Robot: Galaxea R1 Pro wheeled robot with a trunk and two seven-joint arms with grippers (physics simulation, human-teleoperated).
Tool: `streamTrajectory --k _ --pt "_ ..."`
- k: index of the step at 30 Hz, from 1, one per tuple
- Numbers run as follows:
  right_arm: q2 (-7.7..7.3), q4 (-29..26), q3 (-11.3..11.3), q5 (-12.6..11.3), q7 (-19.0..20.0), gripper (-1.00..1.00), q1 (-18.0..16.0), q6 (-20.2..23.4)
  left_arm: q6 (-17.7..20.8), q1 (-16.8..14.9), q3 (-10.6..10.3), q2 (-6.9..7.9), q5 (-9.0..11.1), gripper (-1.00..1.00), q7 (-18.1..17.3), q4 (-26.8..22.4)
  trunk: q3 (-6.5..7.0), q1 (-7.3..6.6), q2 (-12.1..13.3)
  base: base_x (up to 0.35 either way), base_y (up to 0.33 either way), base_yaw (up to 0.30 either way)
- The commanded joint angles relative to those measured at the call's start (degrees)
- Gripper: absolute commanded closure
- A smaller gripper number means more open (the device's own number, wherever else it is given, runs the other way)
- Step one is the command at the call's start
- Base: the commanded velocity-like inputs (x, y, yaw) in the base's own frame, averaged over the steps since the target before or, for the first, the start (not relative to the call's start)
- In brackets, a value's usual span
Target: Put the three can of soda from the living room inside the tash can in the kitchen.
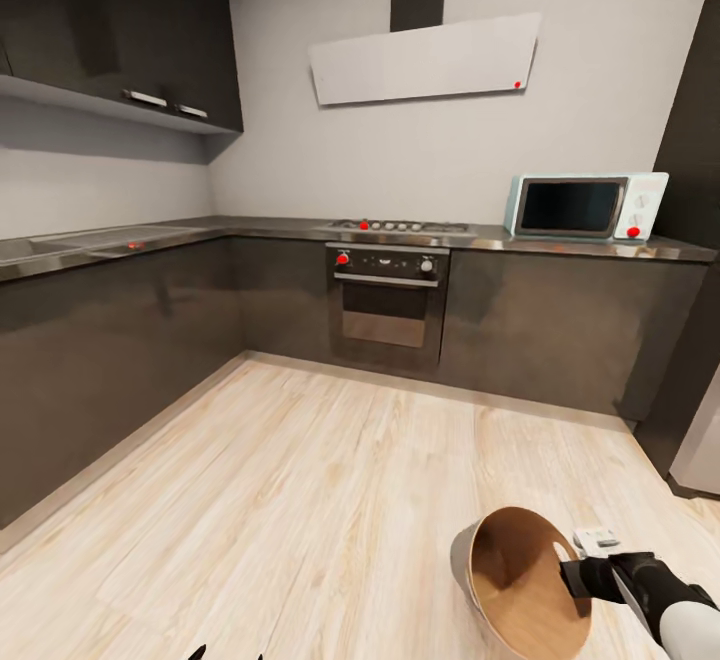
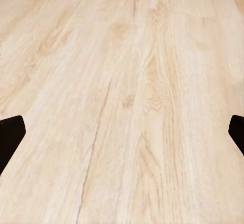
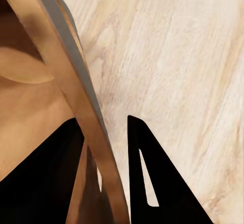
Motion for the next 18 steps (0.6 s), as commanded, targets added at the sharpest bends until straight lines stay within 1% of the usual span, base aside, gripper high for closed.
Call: streamTrajectory --k 1,4,8,10,13,18 --pt "0.0 -0.1 -1.0 -0.7 0.7 1.0 0.3 -0.5 0.0 0.0 0.0 0.0 0.0 -1.0 0.0 0.0 0.2 -0.23 0.4 0.0 0.0 0.0" --pt "-0.03 -0.3 -2.1 -0.6 2.3 1.0 1.9 -2.7 0.0 0.0 0.0 0.0 0.0 -1.0 0.1 0.1 0.73 -0.89 1.6 0.0 0.0 0.0" --pt "-0.02 -0.3 -2.5 -0.6 2.8 1.0 3.2 -4.9 0.0 -0.1 0.0 -0.01 0.0 -1.0 0.1 0.5 1.45 -1.77 3.2 0.0 0.0 0.0" --pt "-0.03 -0.3 -2.7 -0.6 2.9 1.0 3.9 -7.2 0.0 -0.1 0.0 -0.02 0.0 -1.0 0.1 0.9 1.81 -2.21 4.0 0.0 0.0 0.0" --pt "-0.12 -0.3 -2.8 -0.6 3.0 1.0 4.3 -8.4 0.0 -0.1 0.0 -0.02 0.0 -1.0 0.1 1.2 2.35 -2.87 5.2 0.0 0.0 0.0" --pt "-0.25 -0.4 -2.8 -0.6 3.1 1.0 4.9 -8.9 0.0 -0.1 0.0 -0.02 0.0 -1.0 0.2 1.4 3.25 -3.96 7.2 0.0 0.0 0.0"
